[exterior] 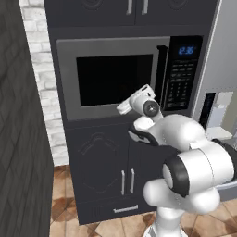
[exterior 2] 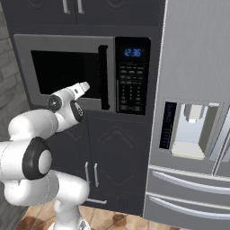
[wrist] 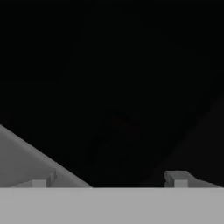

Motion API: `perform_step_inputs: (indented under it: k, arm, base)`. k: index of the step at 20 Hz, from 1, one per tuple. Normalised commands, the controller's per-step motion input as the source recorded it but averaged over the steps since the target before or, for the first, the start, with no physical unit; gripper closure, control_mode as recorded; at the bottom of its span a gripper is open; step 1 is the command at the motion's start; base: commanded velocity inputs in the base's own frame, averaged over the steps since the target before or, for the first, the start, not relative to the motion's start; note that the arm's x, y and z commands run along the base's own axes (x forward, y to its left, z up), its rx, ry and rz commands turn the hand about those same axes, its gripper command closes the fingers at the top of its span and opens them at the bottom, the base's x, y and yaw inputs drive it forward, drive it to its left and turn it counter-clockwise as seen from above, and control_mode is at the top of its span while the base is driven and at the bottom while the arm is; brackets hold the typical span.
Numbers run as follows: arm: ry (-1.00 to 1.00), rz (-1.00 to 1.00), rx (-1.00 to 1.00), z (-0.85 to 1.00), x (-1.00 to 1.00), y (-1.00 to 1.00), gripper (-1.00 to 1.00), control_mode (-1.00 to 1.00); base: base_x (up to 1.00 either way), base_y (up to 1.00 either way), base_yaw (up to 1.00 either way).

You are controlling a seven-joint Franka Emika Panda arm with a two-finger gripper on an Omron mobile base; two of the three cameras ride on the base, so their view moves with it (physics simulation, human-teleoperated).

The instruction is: Place the microwavable item in the microwave. Then, close the microwave door and press the start button.

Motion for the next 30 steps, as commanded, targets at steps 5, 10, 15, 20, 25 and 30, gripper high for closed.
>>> perform_step_inputs:
  k: [5,10,15,20,25,30]
  arm:
    - [0.07,0.02,0.22,0.8,-1.0,-0.37,-1.0,-1.0]
    - [0.16,0.05,0.23,0.58,-1.0,-0.58,-1.0,-1.0]
    - [0.22,0.01,0.19,0.55,-0.99,-0.67,-1.0,-1.0]
    - [0.17,0.04,0.08,-0.05,-0.56,-0.61,-1.0,-1.0]
    - [-0.07,0.14,0.02,-0.37,-0.03,-0.36,-1.0,-1.0]
    - [-0.32,0.27,0.05,-0.19,0.19,-0.27,-1.0,-1.0]
  base:
    - [0.0,0.0,0.0]
    - [0.0,0.0,0.0]
    - [0.0,0.0,0.0]
    - [0.0,0.0,0.0]
    - [0.0,0.0,0.0]
    - [0.0,0.0,0.0]
